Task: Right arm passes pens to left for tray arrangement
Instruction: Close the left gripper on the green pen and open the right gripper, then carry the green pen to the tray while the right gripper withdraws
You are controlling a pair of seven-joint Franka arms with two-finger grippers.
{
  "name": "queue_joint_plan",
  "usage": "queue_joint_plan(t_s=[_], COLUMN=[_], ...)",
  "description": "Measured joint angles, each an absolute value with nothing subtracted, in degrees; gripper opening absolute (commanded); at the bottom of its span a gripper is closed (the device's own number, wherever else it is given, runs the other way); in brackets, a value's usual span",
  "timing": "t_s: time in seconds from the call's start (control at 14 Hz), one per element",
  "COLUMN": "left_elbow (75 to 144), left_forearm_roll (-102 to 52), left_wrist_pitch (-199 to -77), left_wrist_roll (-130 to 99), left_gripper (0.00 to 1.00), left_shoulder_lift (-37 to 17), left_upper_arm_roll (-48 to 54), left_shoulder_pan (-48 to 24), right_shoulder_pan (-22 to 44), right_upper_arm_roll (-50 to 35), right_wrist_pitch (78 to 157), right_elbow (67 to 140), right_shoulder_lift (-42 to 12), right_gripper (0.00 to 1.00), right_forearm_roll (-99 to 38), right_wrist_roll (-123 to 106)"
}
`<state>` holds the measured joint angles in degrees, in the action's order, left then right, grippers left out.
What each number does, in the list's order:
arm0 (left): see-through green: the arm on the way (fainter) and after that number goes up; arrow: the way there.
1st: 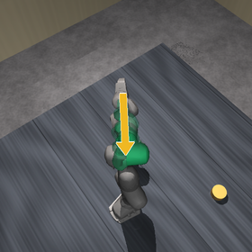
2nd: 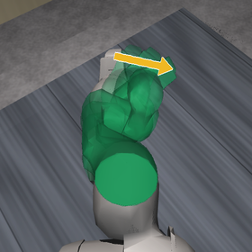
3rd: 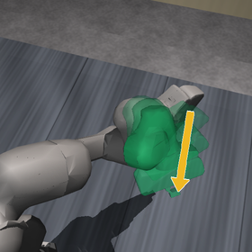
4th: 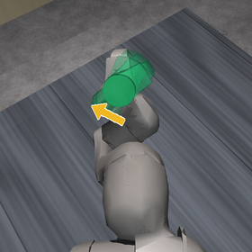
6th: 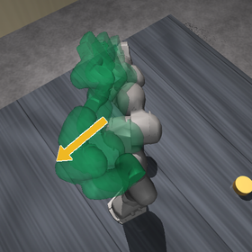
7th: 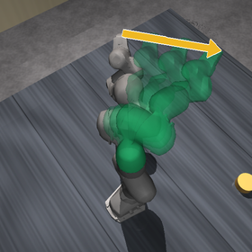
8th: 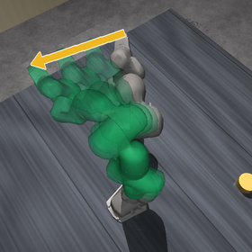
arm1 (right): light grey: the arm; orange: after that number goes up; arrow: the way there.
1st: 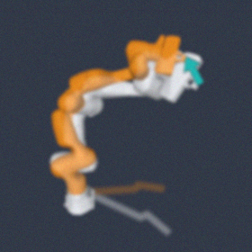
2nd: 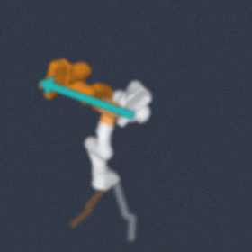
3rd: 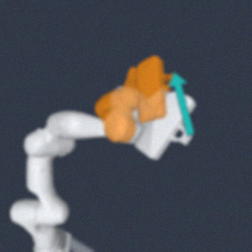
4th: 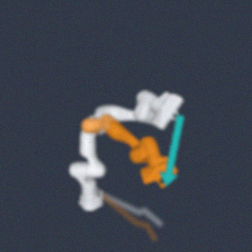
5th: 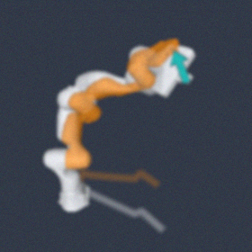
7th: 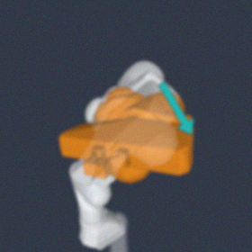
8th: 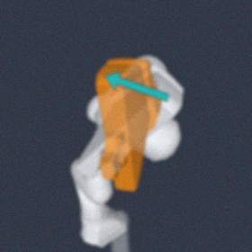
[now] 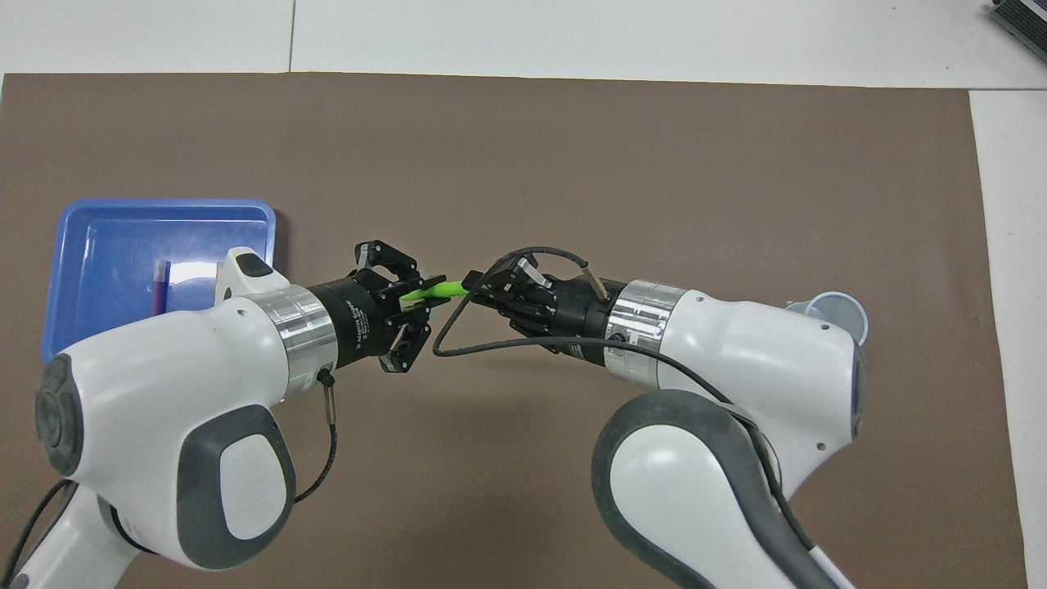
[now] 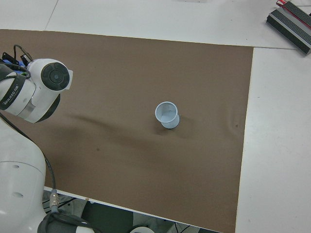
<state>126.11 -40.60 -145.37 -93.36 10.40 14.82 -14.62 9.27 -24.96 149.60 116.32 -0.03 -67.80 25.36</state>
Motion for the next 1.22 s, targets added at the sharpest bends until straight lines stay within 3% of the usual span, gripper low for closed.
queue_joint_plan(t_s=[0.29, 0.57, 0.93, 1.22], left_elbow=[126.1, 124.97, 124.03, 124.03], left_forearm_roll=[-40.6, -40.62, -35.72, -25.66], left_wrist_pitch=[-143.81, -130.33, -113.76, -108.08], left_wrist_roll=[-87.08, -67.06, -40.8, -24.68], left_gripper=[0.0, 0.0, 0.0, 0.0], left_shoulder_lift=[10.41, 10.63, 11.86, 12.03], left_upper_arm_roll=[14.37, 13.75, 12.99, 12.95], left_shoulder_pan=[-13.15, -5.9, 5.23, 8.95], right_shoulder_pan=[9.23, 7.5, 0.95, -4.65], right_upper_arm_roll=[-24.93, -24.77, -24.56, -24.33], right_wrist_pitch=[149.6, 145.46, 128.25, 117.86], right_elbow=[115.82, 115.82, 115.69, 115.55], right_shoulder_lift=[0.21, 0.39, 0.94, 1.87], right_gripper=[1.0, 1.0, 1.0, 1.0], right_forearm_roll=[-67.81, -64.75, -40.22, -25.25], right_wrist_roll=[25.38, 24.89, 15.26, -0.18])
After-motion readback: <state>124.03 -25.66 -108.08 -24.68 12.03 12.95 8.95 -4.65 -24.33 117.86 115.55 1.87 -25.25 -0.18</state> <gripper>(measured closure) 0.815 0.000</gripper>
